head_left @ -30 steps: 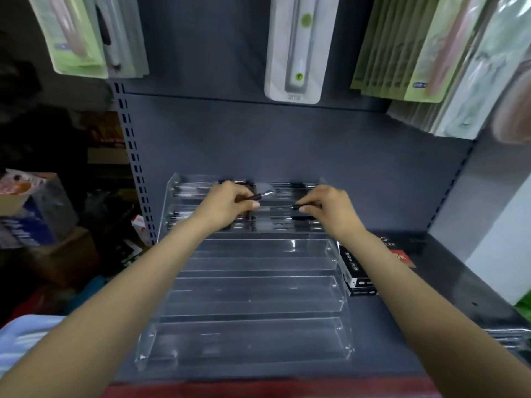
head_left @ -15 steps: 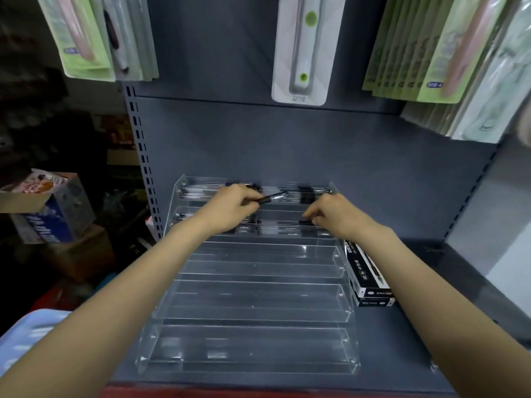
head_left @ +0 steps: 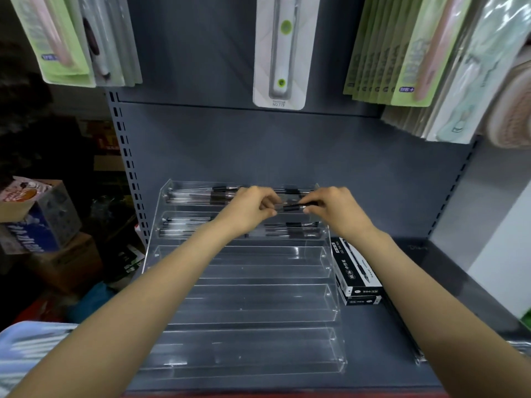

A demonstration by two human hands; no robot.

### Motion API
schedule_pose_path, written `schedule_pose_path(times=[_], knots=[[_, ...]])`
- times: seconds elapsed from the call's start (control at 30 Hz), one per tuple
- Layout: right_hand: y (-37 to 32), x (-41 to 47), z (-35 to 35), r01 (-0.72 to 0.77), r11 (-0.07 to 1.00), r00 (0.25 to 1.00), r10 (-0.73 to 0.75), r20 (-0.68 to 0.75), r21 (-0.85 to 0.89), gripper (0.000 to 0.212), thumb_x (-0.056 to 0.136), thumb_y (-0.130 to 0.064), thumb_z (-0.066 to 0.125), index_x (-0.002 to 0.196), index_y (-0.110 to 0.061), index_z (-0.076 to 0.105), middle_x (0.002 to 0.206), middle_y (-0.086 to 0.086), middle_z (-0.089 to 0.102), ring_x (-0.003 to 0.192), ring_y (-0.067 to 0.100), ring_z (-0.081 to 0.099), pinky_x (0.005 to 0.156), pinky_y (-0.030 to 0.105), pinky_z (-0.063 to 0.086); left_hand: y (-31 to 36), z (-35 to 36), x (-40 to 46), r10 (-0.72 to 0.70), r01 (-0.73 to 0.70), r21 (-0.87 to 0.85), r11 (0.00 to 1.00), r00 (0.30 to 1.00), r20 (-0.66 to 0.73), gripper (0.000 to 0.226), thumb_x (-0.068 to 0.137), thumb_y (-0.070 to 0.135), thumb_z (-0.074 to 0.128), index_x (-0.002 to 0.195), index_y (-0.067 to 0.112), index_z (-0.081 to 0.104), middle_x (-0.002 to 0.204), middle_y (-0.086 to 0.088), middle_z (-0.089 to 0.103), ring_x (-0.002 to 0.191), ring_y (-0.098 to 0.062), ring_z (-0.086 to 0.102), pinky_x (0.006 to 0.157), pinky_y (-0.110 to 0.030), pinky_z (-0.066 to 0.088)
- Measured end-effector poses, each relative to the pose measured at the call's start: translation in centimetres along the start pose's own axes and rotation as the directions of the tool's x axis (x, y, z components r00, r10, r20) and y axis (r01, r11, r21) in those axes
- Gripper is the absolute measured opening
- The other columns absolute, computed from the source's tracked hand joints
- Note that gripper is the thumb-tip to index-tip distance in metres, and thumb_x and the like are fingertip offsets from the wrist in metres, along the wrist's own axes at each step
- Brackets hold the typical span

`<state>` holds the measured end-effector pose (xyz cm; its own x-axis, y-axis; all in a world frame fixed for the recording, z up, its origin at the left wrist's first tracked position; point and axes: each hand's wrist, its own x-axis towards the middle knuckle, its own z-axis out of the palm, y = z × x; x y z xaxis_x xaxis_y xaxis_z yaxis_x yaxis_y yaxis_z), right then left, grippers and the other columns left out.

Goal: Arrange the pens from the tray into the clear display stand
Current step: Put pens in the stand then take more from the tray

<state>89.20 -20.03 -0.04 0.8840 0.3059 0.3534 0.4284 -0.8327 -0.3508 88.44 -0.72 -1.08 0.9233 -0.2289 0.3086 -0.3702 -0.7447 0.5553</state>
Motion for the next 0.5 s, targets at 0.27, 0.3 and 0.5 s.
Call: schedule_pose_path(times=[0.27, 0.3, 0.5], knots=[[0.3, 0.0, 1.2, 0.034, 0.966, 0.999, -0.027, 0.03, -0.255, 0.028, 0.091, -0.015, 0.059, 0.119, -0.015, 0.064, 0.119, 0.006, 0.061, 0.106, 0.027, 0.06, 0.087, 0.036, 0.049, -1.4, -0.2, -0.5, 0.002, -0.009, 0.25, 0.968, 1.0, 0.026, 0.016, 0.087, 0.01, 0.061, 0.1, 0.017, 0.069, 0.099, -0.002, 0.071, 0.094, -0.016, 0.064, 0.087, -0.036, 0.052], [0.3, 0.0, 1.1, 0.033, 0.958, 0.999, -0.026, 0.029, -0.285, 0.028, 0.091, -0.015, 0.058, 0.118, -0.016, 0.063, 0.116, 0.008, 0.063, 0.104, 0.028, 0.06, 0.085, 0.035, 0.048, -1.3, -0.2, -0.6, 0.002, -0.01, 0.266, 0.964, 1.0, 0.029, 0.017, 0.087, 0.011, 0.061, 0.101, 0.018, 0.069, 0.1, -0.001, 0.07, 0.095, -0.016, 0.064, 0.087, -0.035, 0.052], [1.4, -0.5, 2.4, 0.097, 0.867, 0.993, -0.12, -0.015, -0.489, 0.03, 0.087, -0.005, 0.058, 0.109, -0.024, 0.068, 0.102, 0.0, 0.069, 0.101, 0.021, 0.056, 0.082, 0.027, 0.031, -1.7, 0.0, -0.5, -0.003, -0.014, 0.306, 0.952, 0.999, 0.053, 0.019, 0.088, 0.013, 0.061, 0.103, 0.019, 0.07, 0.105, 0.001, 0.07, 0.098, -0.016, 0.063, 0.086, -0.033, 0.051]])
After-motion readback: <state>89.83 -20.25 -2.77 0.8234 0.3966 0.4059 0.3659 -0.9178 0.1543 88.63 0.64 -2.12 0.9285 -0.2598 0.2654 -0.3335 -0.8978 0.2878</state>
